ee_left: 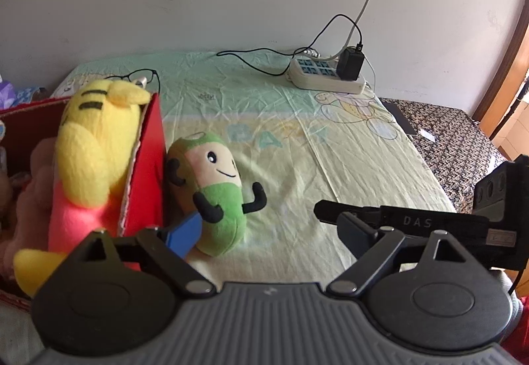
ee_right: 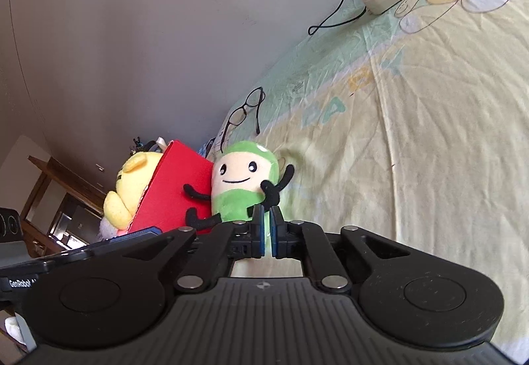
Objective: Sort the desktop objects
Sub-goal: 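Close both grippers on the green bean plush's body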
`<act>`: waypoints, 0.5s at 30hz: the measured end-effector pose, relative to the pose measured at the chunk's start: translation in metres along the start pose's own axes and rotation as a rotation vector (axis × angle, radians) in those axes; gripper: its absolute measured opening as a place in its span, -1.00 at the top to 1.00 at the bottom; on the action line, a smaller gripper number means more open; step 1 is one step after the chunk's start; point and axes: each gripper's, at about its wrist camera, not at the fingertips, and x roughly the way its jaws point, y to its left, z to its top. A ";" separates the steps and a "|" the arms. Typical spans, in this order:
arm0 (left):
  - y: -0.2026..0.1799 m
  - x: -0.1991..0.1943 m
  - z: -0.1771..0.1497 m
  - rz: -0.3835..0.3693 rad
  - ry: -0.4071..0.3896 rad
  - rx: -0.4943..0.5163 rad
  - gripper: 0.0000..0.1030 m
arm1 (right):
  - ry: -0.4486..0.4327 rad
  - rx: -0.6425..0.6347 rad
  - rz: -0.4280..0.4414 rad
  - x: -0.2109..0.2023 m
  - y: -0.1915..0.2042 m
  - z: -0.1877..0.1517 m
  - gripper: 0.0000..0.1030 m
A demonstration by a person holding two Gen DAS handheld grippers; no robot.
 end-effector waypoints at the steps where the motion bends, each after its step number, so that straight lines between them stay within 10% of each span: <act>1: 0.000 0.001 0.001 0.010 -0.007 -0.008 -0.77 | 0.004 0.000 0.007 0.003 -0.002 0.003 0.73; 5: -0.004 0.012 0.003 0.073 -0.023 0.013 -0.73 | 0.007 -0.011 0.035 0.028 -0.004 0.011 0.33; 15: -0.002 0.013 0.003 0.156 -0.041 0.052 -0.77 | 0.085 0.082 0.119 0.078 -0.017 0.019 0.33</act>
